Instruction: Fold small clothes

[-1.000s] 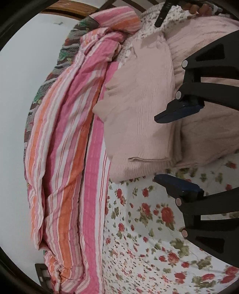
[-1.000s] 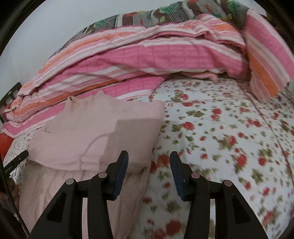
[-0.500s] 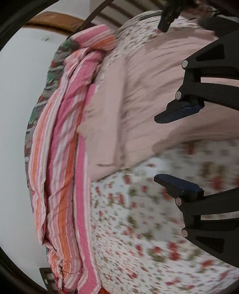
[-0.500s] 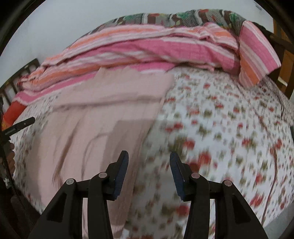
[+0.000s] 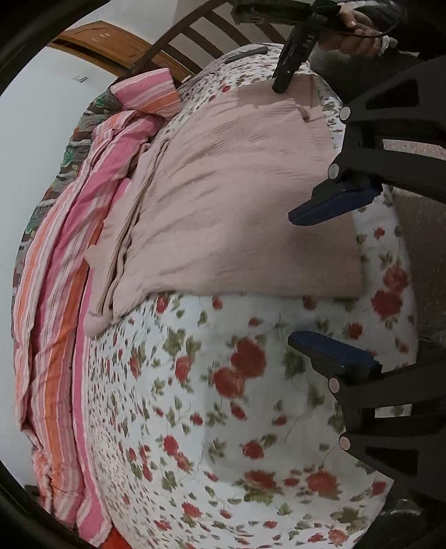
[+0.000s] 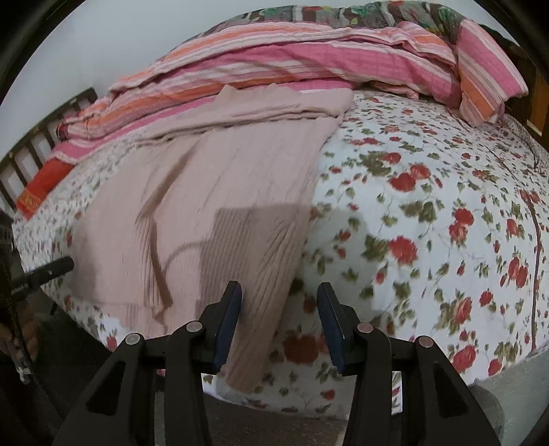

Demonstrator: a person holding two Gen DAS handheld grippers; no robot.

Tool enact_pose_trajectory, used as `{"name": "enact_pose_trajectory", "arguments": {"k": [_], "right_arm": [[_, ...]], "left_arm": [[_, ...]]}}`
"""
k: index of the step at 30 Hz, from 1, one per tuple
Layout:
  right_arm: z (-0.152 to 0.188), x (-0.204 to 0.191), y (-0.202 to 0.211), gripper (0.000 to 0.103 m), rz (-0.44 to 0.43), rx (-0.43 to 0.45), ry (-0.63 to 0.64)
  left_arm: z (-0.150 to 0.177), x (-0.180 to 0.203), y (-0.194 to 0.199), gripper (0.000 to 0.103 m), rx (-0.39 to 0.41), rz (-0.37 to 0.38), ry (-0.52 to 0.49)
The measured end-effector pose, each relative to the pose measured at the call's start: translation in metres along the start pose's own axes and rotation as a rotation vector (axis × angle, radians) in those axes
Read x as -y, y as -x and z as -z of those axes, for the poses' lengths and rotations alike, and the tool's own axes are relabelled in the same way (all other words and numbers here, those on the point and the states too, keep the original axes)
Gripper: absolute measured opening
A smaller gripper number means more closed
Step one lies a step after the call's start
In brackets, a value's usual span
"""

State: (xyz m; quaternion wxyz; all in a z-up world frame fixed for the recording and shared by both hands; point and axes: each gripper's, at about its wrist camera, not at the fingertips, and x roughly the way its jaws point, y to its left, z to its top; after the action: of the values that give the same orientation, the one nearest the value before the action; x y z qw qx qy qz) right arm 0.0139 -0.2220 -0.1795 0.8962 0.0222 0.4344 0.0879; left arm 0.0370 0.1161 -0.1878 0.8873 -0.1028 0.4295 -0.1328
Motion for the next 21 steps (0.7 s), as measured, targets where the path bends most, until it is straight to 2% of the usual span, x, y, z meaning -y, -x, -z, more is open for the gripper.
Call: {"name": "enact_pose_trajectory", "arguments": {"k": [4, 6, 7, 8, 9, 12, 15, 18, 21], "right_arm": [[0.007, -0.005, -0.007, 0.042, -0.011, -0.013, 0.003], [0.009, -0.008, -0.012, 0.034, -0.012, -0.023, 0.006], [0.01, -0.01, -0.013, 0.016, -0.025, -0.025, 0.012], [0.01, -0.012, -0.013, 0.006, -0.048, -0.028, 0.022], [0.01, -0.014, -0.009, 0.005, -0.05, -0.012, 0.034], [0.009, -0.005, 0.011, 0.005, -0.054, 0.063, 0.043], [0.012, 0.03, 0.039, 0.004, -0.087, 0.133, -0.047], [0.015, 0.044, 0.031, 0.004, -0.097, 0.08, -0.084], [0.018, 0.03, 0.017, 0.004, -0.079, 0.029, -0.04]], "left_arm": [[-0.001, 0.012, -0.01, 0.061, 0.002, -0.047, -0.006], [-0.003, 0.019, -0.013, 0.051, -0.002, -0.085, -0.015], [-0.005, 0.021, -0.014, 0.036, -0.001, -0.084, -0.02], [-0.006, 0.022, -0.013, 0.018, -0.005, -0.07, -0.022], [-0.008, 0.021, -0.011, 0.009, -0.014, -0.04, -0.016], [-0.013, 0.005, 0.007, 0.006, 0.034, 0.005, 0.022], [-0.015, -0.023, 0.023, 0.006, 0.055, 0.067, 0.088], [-0.012, -0.03, 0.016, 0.006, 0.022, 0.105, 0.124], [-0.011, -0.026, 0.005, 0.007, -0.018, 0.11, 0.129]]}}
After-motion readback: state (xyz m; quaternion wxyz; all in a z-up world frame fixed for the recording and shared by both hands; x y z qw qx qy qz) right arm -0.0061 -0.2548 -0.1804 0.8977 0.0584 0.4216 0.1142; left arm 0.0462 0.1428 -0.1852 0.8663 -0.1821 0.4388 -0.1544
